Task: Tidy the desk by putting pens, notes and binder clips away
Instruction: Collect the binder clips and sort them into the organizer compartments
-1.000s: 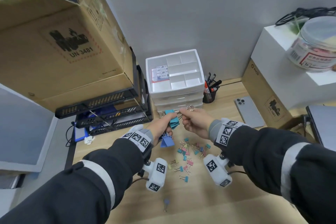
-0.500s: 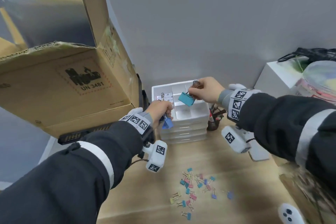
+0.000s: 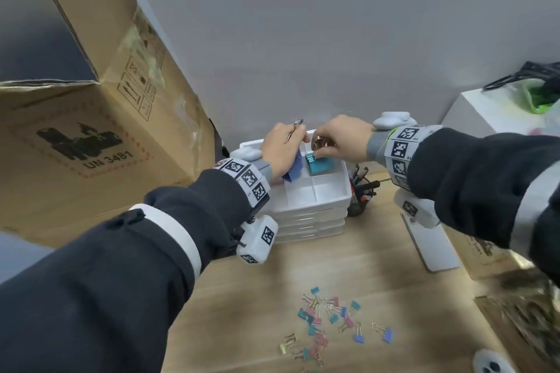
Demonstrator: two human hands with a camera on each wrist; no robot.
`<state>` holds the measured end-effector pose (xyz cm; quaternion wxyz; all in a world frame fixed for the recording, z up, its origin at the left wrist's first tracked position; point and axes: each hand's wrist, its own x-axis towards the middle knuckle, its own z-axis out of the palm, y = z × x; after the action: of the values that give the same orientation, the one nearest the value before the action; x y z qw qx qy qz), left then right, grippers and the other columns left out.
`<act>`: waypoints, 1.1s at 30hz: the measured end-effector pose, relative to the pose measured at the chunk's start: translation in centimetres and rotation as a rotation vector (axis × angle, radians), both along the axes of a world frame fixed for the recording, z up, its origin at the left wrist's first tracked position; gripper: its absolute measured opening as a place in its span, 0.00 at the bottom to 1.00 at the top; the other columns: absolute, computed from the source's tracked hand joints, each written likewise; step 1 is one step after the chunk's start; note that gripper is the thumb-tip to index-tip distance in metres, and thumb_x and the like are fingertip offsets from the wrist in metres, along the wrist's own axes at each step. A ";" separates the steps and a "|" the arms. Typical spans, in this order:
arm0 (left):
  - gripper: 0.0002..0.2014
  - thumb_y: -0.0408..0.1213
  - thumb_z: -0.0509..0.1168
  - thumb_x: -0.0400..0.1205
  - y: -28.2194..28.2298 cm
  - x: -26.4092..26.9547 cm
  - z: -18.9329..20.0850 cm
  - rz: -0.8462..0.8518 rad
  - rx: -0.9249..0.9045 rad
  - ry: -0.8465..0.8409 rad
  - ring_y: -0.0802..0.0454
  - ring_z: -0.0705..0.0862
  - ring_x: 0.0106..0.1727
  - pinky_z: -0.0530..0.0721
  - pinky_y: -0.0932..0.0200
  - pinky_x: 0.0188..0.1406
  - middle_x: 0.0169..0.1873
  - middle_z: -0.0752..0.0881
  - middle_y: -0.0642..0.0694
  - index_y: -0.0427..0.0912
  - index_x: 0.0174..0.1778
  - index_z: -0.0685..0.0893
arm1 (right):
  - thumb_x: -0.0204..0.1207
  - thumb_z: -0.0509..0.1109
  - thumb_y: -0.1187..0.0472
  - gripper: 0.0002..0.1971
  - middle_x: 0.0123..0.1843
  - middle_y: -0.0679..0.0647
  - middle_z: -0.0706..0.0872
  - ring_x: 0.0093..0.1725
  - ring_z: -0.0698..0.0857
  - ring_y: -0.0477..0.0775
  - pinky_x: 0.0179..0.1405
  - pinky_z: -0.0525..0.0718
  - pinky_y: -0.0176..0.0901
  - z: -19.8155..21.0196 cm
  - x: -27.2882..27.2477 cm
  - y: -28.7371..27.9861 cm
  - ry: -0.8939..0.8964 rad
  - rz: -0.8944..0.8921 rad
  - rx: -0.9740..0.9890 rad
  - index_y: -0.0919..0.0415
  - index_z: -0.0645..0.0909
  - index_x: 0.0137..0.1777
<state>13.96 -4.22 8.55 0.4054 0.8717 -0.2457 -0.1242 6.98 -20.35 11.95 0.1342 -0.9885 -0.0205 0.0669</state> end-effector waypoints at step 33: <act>0.23 0.57 0.64 0.84 0.1 0.8 -1.9 -0.288 0.158 -0.300 0.45 0.80 0.37 0.78 0.43 0.41 0.32 0.83 0.46 0.41 0.33 0.85 | 0.77 0.67 0.61 0.18 0.51 0.56 0.87 0.47 0.85 0.66 0.39 0.81 0.51 -6.5 -0.4 -1.4 -0.029 -0.163 0.037 0.55 0.71 0.66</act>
<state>14.75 -4.07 6.69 0.2730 0.8653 -0.4147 -0.0683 6.60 -21.78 5.48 0.1570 -0.9851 0.0568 0.0412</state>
